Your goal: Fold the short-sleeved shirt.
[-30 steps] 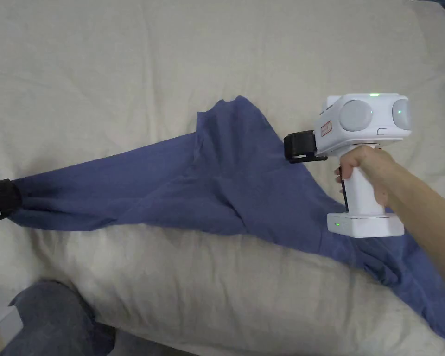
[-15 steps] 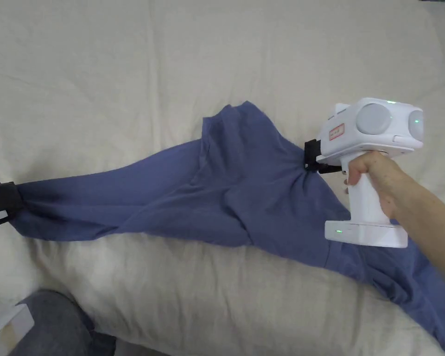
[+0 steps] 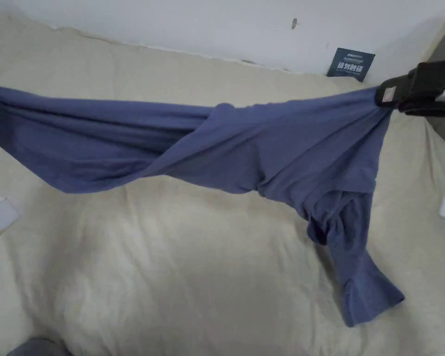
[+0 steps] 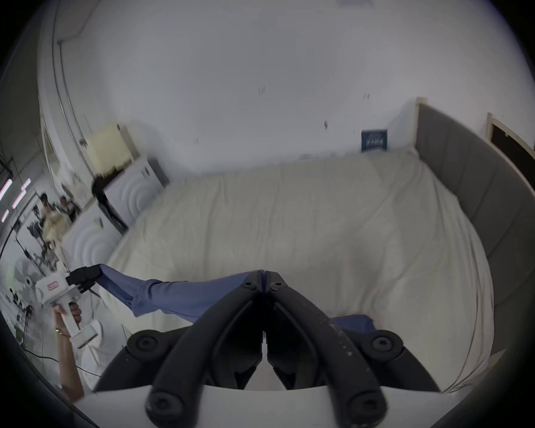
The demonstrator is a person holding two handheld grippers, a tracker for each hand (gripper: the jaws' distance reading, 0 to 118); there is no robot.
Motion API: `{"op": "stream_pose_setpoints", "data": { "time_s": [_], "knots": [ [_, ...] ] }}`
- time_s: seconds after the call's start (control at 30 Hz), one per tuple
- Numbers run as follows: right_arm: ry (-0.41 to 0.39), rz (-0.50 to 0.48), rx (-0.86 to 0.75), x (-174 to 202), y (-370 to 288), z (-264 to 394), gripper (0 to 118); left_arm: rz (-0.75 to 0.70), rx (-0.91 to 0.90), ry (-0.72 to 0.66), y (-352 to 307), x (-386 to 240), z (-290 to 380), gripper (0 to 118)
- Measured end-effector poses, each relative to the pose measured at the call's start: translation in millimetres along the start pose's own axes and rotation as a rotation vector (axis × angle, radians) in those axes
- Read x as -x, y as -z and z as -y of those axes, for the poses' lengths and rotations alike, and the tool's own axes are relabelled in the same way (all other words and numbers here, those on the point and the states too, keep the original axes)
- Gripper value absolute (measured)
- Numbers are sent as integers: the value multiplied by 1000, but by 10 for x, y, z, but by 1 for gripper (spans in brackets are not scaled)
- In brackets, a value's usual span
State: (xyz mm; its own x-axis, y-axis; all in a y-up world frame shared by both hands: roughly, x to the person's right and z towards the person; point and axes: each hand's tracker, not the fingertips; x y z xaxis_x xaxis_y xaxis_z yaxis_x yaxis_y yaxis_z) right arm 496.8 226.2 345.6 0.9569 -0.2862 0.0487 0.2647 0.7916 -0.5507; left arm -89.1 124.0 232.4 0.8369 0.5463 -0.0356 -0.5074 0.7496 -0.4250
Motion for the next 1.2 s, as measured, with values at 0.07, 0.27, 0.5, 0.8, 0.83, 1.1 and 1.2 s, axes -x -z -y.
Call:
{"op": "stream_pose_setpoints", "data": {
  "time_s": [0.07, 0.27, 0.5, 0.8, 0.83, 1.1, 1.2],
  "knots": [
    [24, -14, -72, 4, -409, -101, 3, 64, -58, 11, -182, -200, -252, 1],
    [28, -54, -243, 49, -1340, -273, 3, 155, -185, 81, -690, -752, -781, 1],
    [9, 51, -344, 12, -1909, -356, 3, 73, -269, 128, -979, -915, -1008, 1],
    [85, 152, -363, -84, -1746, -853, 3, 30, -255, 189, -830, -1233, -1479, 1],
    [94, 151, -364, -98, -1688, -951, 3, 32, -249, 197, -769, -1296, -1546, 1],
    [76, 261, -415, -25, -1089, -1663, 3, -100, -303, 351, -418, -1586, -1798, 1],
    [104, 302, -441, 7, -816, -1997, 3, -151, -302, 424, -106, -1925, -1863, 1]
  ]
}}
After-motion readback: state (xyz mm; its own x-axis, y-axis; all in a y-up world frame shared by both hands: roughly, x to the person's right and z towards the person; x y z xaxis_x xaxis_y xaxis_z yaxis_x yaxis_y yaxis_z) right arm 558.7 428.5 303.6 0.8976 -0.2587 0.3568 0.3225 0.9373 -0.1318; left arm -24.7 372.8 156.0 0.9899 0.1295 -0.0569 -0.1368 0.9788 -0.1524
